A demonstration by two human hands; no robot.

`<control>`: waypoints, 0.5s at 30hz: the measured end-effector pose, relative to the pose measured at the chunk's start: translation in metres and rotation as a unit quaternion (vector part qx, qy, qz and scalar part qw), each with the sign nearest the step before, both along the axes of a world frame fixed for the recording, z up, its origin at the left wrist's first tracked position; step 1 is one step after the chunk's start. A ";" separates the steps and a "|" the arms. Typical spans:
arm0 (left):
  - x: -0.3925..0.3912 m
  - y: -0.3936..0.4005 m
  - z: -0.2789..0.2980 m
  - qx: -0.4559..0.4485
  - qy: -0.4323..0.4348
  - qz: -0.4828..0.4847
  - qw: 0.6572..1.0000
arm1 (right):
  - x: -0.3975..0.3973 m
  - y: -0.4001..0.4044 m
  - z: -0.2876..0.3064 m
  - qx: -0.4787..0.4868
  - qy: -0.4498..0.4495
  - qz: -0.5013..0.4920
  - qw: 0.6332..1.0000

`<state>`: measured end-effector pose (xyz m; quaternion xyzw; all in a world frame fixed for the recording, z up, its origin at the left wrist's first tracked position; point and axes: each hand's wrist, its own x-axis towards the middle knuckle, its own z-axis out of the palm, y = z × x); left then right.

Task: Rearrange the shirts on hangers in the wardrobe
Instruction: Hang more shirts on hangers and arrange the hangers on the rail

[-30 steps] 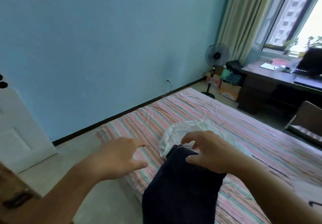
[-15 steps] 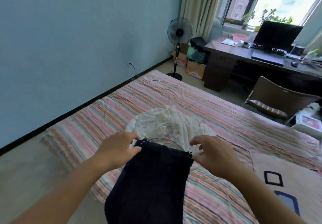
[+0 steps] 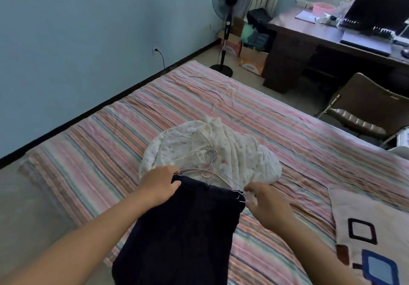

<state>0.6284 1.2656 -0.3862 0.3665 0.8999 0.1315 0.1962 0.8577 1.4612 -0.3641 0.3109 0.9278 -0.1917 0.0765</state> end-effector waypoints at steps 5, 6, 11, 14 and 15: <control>-0.025 0.045 -0.068 -0.015 -0.016 0.020 1.000 | -0.036 0.024 -0.074 -0.054 -0.006 -0.058 0.997; -0.028 0.052 -0.082 -0.024 -0.019 0.017 0.999 | -0.044 0.029 -0.088 -0.064 -0.006 -0.071 0.995; -0.056 0.070 -0.148 -0.085 -0.016 -0.022 0.996 | -0.072 0.057 -0.162 -0.090 -0.029 -0.097 0.991; -0.075 0.070 -0.187 -0.114 -0.015 -0.013 0.993 | -0.081 0.072 -0.205 -0.100 -0.041 -0.114 0.988; -0.081 0.070 -0.199 -0.118 -0.015 -0.004 0.993 | -0.083 0.075 -0.218 -0.106 -0.042 -0.123 0.986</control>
